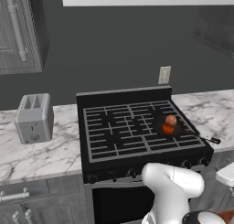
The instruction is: Place the pan on the front right burner on the stove. Then place the tomato and the onion in the pan and turn on the front right burner.
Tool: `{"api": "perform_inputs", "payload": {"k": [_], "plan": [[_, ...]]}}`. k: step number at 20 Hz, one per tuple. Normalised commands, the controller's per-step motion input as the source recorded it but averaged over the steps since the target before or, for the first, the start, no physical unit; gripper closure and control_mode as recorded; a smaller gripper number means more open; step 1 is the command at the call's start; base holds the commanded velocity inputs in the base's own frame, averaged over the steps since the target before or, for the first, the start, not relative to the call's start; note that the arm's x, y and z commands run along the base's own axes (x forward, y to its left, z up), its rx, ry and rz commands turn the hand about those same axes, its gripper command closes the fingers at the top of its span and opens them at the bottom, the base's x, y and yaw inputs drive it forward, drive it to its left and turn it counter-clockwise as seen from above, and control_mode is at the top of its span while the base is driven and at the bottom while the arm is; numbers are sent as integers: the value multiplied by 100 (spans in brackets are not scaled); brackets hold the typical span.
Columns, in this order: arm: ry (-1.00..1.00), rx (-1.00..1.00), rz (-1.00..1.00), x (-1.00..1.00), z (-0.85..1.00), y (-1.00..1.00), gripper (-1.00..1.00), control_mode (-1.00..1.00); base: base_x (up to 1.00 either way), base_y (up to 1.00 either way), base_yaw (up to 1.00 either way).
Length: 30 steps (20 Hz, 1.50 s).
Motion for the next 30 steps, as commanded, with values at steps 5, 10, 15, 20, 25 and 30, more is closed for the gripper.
{"api": "perform_inputs", "payload": {"k": [5,10,15,20,25,30], "plan": [[-4,0,0,30,-36,-7,-100,-100,0,0,0],[-4,0,0,29,-36,-9,-100,-100,0,0,0],[-4,0,0,20,-30,-17,-100,-100,0,0,0],[-3,0,0,20,-24,-24,-100,-100,0,0,0],[-3,0,0,22,-24,-15,-100,-100,0,0,0],[-3,0,0,25,-22,-8,-100,-100,0,0,0]]}}
